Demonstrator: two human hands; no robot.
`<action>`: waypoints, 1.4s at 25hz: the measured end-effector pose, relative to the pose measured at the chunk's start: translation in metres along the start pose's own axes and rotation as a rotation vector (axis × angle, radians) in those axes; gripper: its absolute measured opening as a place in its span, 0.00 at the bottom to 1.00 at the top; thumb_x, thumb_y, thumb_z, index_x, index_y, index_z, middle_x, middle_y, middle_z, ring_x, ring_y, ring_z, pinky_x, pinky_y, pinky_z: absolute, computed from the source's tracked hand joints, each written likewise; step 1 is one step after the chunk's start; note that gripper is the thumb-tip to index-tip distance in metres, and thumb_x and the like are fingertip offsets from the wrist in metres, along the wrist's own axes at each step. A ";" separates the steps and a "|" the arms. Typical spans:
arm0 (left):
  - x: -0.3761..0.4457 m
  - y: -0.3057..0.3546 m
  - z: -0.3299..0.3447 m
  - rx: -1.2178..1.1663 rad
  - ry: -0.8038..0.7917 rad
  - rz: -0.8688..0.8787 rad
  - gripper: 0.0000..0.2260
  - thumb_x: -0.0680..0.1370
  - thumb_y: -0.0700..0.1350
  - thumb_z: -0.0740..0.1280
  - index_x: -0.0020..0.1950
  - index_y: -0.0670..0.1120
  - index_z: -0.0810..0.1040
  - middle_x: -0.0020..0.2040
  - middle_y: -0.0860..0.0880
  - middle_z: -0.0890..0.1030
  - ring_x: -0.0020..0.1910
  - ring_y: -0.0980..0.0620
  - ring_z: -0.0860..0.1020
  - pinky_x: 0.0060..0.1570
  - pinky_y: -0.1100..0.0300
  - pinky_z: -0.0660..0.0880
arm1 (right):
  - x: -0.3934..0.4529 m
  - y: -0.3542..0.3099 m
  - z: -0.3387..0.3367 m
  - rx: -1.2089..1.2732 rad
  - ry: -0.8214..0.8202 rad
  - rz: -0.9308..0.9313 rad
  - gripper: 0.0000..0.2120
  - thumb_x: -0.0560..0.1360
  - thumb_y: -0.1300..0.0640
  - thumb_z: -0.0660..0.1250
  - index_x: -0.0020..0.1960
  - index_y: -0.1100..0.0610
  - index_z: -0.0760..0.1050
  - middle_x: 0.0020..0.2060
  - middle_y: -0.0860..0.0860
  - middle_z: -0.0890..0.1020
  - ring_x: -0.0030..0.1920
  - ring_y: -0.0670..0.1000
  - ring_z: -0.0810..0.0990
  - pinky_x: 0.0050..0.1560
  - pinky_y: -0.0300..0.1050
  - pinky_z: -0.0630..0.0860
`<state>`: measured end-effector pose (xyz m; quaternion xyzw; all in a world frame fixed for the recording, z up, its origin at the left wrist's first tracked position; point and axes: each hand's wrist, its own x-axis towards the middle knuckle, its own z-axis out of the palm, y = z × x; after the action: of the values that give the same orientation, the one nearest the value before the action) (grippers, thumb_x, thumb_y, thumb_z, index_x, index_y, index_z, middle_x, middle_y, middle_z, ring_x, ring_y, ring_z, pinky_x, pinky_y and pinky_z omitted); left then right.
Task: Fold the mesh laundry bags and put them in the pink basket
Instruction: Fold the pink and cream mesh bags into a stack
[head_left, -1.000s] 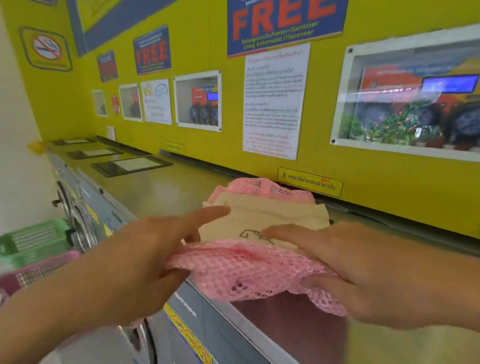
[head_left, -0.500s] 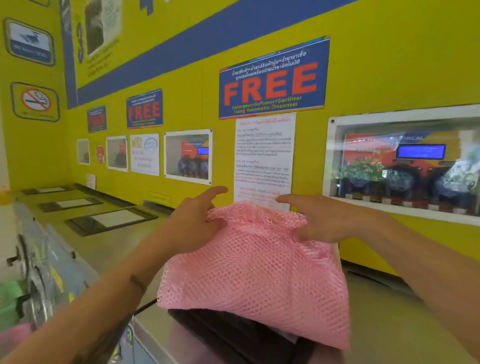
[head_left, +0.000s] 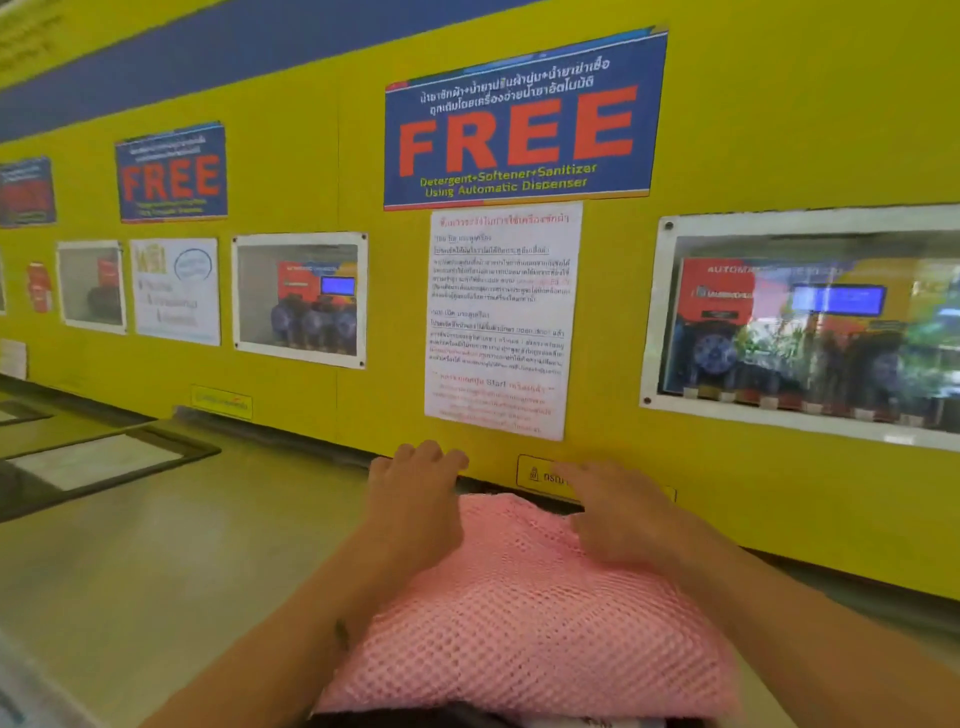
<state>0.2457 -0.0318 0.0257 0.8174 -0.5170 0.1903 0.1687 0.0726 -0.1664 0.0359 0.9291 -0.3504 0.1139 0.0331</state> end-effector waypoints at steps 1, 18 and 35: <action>-0.011 0.005 -0.004 -0.073 -0.044 0.010 0.18 0.78 0.51 0.62 0.68 0.56 0.69 0.64 0.51 0.74 0.64 0.48 0.72 0.63 0.49 0.68 | -0.001 -0.001 0.005 0.054 0.007 -0.003 0.30 0.77 0.51 0.64 0.77 0.45 0.59 0.75 0.50 0.67 0.71 0.55 0.67 0.70 0.52 0.68; -0.040 -0.052 -0.024 -0.384 -0.059 0.193 0.17 0.78 0.50 0.65 0.67 0.57 0.73 0.64 0.55 0.76 0.60 0.55 0.74 0.63 0.55 0.70 | -0.040 0.005 -0.050 0.028 -0.509 0.028 0.23 0.81 0.42 0.57 0.73 0.46 0.68 0.71 0.46 0.72 0.67 0.50 0.73 0.68 0.50 0.70; -0.091 -0.006 -0.029 -0.916 -0.393 -0.397 0.34 0.71 0.60 0.66 0.76 0.57 0.61 0.78 0.50 0.61 0.73 0.46 0.65 0.74 0.46 0.59 | -0.062 -0.009 -0.001 0.649 -0.288 0.035 0.44 0.70 0.57 0.75 0.76 0.36 0.56 0.76 0.47 0.64 0.65 0.51 0.73 0.62 0.47 0.72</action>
<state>0.2110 0.0556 0.0063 0.7623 -0.4045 -0.2468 0.4408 0.0328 -0.1193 0.0224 0.8916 -0.3128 0.0878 -0.3154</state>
